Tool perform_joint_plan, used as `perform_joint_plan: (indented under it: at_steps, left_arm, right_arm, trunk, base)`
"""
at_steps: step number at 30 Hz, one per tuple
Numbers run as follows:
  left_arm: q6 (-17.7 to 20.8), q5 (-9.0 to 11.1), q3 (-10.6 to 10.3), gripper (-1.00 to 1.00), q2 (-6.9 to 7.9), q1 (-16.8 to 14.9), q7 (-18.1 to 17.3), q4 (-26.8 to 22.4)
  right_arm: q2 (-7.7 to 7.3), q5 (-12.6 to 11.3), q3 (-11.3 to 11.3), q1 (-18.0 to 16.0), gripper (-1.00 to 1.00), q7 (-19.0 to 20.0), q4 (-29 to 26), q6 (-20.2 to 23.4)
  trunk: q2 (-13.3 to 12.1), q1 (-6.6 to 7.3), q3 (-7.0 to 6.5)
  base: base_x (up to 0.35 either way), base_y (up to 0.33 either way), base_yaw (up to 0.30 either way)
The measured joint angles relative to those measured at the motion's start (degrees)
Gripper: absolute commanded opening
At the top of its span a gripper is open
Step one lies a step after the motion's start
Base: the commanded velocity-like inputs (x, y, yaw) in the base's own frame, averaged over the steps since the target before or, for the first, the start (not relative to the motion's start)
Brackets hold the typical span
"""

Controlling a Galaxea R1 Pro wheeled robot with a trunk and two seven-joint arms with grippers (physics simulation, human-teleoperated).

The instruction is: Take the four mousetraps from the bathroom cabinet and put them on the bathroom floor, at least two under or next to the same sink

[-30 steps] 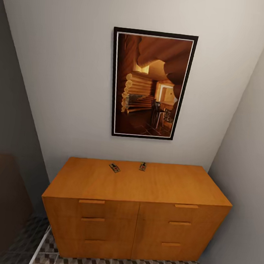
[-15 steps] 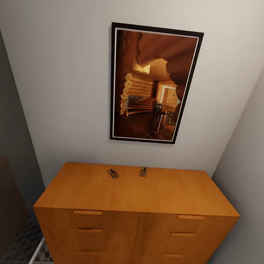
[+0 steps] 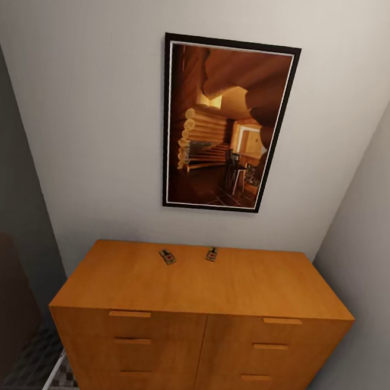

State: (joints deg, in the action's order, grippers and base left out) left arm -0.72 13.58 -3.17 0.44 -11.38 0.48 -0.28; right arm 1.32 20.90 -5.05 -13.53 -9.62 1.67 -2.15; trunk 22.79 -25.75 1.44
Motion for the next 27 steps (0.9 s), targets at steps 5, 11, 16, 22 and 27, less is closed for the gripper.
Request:
perform_joint_plan:
  at_steps: [5, 11, 16, 22, 27]
  left_arm:
    - [0.0, 0.0, 0.0, 1.00, 0.00, 0.0, 0.0, 0.0]
    - [0.0, 0.0, 0.0, 1.00, 0.00, 0.0, 0.0, 0.0]
    - [0.0, 0.0, 0.0, 1.00, 0.01, 0.0, 0.0, 0.0]
    - [0.0, 0.0, 0.0, 1.00, 0.00, 0.0, 0.0, 0.0]
    - [0.1, 0.0, 0.0, 1.00, 0.00, 0.0, 0.0, 0.1]
  right_arm:
    - [0.00, 0.1, 0.0, 0.0, 1.00, 0.0, 0.0, 0.0]
    - [-0.01, 0.1, 0.0, 0.0, 1.00, 0.0, 0.0, 0.0]
    - [-0.01, 0.2, 0.1, 0.0, 1.00, 0.1, 0.0, 0.0]
    - [-0.01, 0.3, 0.1, 0.0, 1.00, 0.1, 0.0, 0.0]
    - [-0.04, 0.1, 0.2, 0.0, 1.00, 0.2, -0.1, 0.0]
  trunk:
    - [0.0, 0.00, 0.00]
    - [0.0, 0.00, 0.00]
    - [0.0, 0.00, 0.00]
    - [0.0, 0.00, 0.00]
    - [0.0, 0.00, 0.00]
  base:
    - [0.000, 0.000, 0.000]
    - [0.000, 0.000, 0.000]
    - [0.000, 0.000, 0.000]
    - [0.000, 0.000, 0.000]
    - [0.000, 0.000, 0.000]
